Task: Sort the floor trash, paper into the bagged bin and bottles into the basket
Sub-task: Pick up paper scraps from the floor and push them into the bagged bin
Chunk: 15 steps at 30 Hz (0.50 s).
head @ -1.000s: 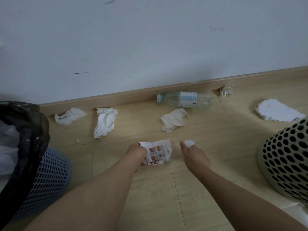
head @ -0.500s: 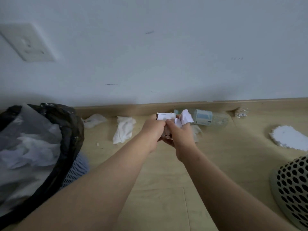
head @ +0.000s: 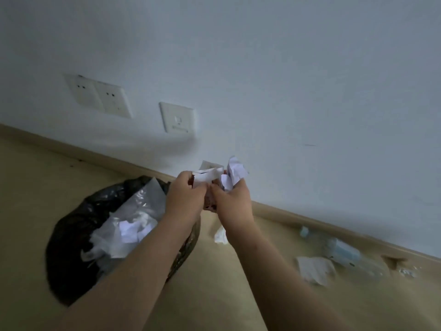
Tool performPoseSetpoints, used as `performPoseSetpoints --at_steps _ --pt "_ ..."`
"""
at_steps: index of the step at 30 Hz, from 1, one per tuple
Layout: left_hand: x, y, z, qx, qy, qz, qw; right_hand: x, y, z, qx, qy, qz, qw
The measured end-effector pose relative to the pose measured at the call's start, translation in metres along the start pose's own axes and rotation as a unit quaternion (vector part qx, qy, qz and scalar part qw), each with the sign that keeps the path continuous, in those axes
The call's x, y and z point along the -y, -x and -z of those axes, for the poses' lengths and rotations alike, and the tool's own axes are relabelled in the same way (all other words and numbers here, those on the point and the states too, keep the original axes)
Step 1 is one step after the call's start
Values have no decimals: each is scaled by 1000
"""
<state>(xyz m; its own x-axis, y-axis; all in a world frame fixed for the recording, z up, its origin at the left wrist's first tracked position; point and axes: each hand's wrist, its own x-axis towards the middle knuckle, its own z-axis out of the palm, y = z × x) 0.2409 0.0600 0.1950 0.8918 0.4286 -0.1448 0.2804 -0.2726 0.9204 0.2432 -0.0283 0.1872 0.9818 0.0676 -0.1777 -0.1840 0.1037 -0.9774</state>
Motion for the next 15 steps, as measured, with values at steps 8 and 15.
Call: performPoseSetpoints --at_steps 8,15 --pt "34 6 104 -112 -71 121 984 -13 18 -96 132 266 -19 955" --pt "54 20 134 -94 -149 197 964 -28 32 -104 226 479 -50 846"
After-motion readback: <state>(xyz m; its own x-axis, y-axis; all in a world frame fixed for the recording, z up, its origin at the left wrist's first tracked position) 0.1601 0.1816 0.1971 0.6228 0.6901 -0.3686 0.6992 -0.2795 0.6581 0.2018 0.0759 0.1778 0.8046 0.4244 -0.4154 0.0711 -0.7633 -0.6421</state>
